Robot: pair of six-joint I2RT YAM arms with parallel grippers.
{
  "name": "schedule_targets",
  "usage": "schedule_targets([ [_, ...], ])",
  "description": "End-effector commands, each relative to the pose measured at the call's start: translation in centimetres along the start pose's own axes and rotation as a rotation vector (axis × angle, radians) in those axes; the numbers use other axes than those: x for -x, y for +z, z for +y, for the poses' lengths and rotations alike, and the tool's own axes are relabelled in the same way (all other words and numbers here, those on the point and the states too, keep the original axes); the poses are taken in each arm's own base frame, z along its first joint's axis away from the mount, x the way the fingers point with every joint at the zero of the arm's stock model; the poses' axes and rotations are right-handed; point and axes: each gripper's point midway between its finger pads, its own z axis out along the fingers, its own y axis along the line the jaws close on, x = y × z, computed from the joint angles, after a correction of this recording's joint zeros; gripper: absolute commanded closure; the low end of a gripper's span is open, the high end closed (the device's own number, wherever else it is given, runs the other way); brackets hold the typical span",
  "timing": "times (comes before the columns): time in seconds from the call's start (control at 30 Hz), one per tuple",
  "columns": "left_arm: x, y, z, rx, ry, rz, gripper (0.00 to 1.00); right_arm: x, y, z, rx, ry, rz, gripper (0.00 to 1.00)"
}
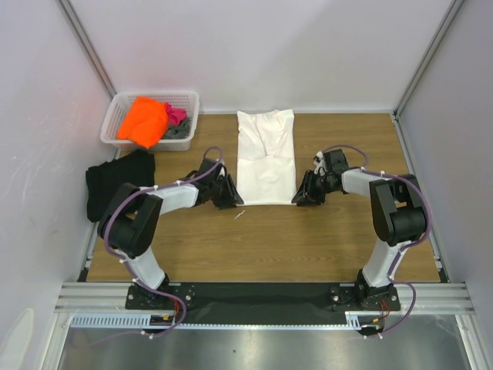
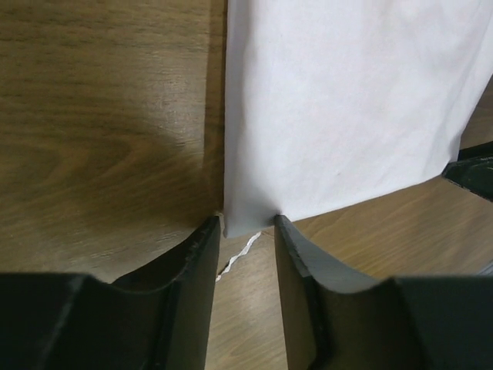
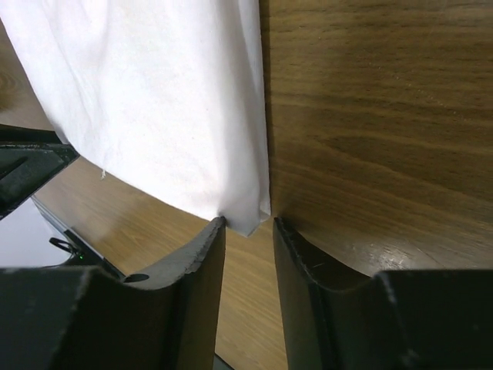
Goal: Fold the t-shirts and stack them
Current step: Fold the tshirt
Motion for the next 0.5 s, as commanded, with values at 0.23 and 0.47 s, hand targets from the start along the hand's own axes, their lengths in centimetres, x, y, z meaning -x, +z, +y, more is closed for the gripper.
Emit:
schedule_targets([
  [0.23, -0.3, 1.5, 0.9, 0.021, 0.023, 0.0, 0.89, -0.3, 1.8, -1.0, -0.049, -0.019, -0.006, 0.85],
  [0.47, -1.5, 1.2, 2.2, 0.072, 0.056, 0.037, 1.0, -1.6, 1.5, -2.3, -0.097, -0.035, 0.026, 1.0],
])
